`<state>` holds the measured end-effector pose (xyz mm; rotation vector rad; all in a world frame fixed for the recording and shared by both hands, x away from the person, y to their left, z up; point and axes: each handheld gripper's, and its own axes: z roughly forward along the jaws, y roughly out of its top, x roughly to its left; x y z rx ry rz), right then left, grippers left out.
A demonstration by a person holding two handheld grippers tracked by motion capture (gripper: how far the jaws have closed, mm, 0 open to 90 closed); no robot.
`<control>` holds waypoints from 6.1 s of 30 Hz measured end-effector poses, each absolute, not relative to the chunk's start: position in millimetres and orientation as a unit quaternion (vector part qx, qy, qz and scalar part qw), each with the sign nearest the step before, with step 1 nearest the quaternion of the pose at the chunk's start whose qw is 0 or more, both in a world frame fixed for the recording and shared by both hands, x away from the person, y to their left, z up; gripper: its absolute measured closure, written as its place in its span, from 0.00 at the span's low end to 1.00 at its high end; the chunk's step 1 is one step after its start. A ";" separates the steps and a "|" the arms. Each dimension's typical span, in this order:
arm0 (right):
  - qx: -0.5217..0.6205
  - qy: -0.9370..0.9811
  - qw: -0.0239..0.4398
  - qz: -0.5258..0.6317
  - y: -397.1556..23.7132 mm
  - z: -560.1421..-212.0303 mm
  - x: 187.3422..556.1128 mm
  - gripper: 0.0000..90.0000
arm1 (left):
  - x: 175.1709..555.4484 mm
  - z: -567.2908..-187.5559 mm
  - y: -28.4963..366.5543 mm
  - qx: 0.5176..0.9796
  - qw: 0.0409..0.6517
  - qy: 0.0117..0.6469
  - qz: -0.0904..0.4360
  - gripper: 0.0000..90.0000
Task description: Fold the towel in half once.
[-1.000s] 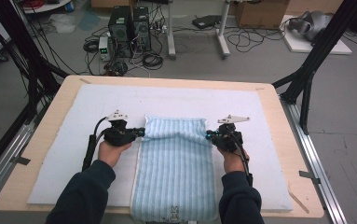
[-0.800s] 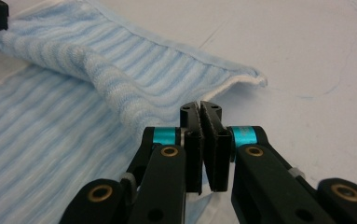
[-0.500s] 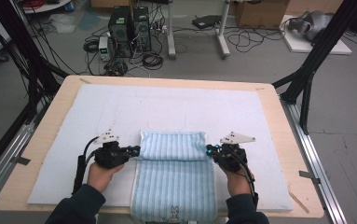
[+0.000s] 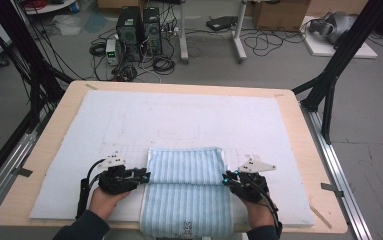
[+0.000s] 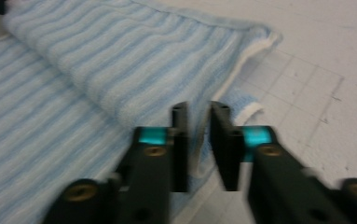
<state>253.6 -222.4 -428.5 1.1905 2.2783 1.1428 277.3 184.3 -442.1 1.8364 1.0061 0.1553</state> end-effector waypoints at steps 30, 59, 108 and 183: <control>0.468 0.806 0.136 0.336 -207.0 -427.7 357.6 0.61 | 360.3 -447.3 160.6 0.774 0.447 0.440 0.093 0.59; 0.423 0.811 0.157 0.371 -214.0 -408.3 323.9 0.93 | 340.5 -427.0 178.7 0.743 0.490 0.437 0.129 0.73; 0.388 0.794 0.148 0.444 -235.0 -391.1 250.4 0.92 | 262.0 -417.4 189.7 0.722 0.573 0.386 0.045 0.95; 0.406 0.832 0.137 0.353 -210.6 -439.8 294.7 0.94 | 314.3 -451.6 153.2 0.795 0.448 0.400 0.083 0.95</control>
